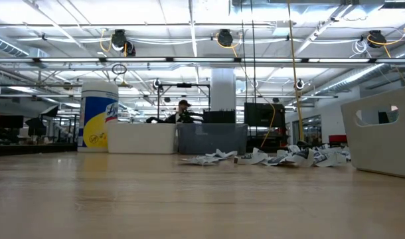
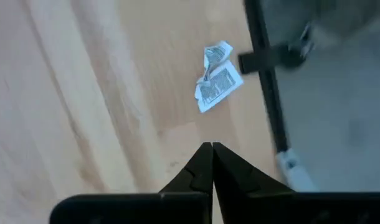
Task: Pick & Place First Aid Supplies
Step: Put the orange ointment pack into the gray bin
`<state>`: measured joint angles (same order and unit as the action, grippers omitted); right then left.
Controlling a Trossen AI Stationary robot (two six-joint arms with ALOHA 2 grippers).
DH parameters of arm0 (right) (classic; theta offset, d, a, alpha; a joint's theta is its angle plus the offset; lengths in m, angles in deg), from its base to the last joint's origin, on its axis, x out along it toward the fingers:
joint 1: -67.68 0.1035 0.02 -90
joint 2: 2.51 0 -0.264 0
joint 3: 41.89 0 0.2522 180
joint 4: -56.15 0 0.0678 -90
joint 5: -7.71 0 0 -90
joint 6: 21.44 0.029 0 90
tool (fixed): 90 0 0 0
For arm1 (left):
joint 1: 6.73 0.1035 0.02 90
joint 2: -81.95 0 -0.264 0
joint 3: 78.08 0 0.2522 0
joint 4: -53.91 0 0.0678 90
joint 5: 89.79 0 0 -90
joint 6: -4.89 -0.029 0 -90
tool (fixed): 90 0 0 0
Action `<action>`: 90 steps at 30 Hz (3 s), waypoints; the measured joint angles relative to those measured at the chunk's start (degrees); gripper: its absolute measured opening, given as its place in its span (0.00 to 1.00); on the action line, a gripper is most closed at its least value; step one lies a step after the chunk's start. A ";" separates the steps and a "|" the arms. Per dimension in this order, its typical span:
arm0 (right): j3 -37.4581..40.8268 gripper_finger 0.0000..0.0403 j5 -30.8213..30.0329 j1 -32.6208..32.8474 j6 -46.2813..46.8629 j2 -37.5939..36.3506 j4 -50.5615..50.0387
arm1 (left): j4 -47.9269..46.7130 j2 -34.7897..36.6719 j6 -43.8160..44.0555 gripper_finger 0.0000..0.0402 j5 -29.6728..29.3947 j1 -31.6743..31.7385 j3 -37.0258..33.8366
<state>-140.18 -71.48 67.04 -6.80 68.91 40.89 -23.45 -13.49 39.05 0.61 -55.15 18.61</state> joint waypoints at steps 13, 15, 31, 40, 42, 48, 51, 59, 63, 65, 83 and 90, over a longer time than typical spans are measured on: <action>0.00 0.42 -0.13 0.00 -0.40 -0.13 0.00 | 0.61 0.00 -20.23 0.40 -0.84 2.57 0.00; 0.00 0.42 -0.14 0.00 -0.40 -0.13 0.00 | 2.72 0.00 -20.64 0.46 -0.58 2.71 0.00; 0.00 0.42 -0.20 0.00 -0.40 -0.13 -0.02 | 10.31 -11.43 -24.42 0.40 -1.61 1.44 0.09; 0.00 0.42 -0.20 -0.02 -0.40 -0.15 -0.04 | 10.40 -18.79 -24.59 0.46 1.30 1.07 0.02; 0.00 0.42 -0.21 0.00 -0.39 -0.15 -0.04 | 10.58 -19.34 -24.44 0.47 0.92 1.05 0.02; 0.00 0.42 -0.20 0.00 -0.40 -0.16 -0.07 | 12.98 -20.24 -25.13 0.47 1.26 1.17 -0.43; 0.00 0.42 -0.22 -0.02 -0.40 -0.17 -0.10 | 14.30 -20.61 -24.95 0.44 1.33 1.07 -1.20; 0.00 0.42 -0.20 0.00 -0.37 -0.17 -0.28 | 14.24 -20.44 -24.61 0.36 2.14 1.26 -1.51; 0.00 0.42 -0.20 0.00 -0.37 -0.17 -0.27 | 14.23 -20.44 -24.33 0.28 2.17 1.42 -1.53; 0.00 0.42 -0.20 0.00 -0.37 -0.17 -0.26 | 14.19 -20.44 -23.76 0.23 2.21 1.52 -1.53; 0.00 0.42 -0.19 -0.02 -0.46 -0.75 -0.65 | 13.61 -15.92 -17.56 0.00 -1.96 3.31 -1.53; -0.02 0.42 -0.55 0.00 -0.40 -1.94 -0.24 | 12.83 -5.13 -12.88 0.00 -12.98 7.64 -1.53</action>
<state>-140.20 -72.03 67.04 -7.20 66.97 40.65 -10.62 -18.62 26.17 -12.37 -47.51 17.08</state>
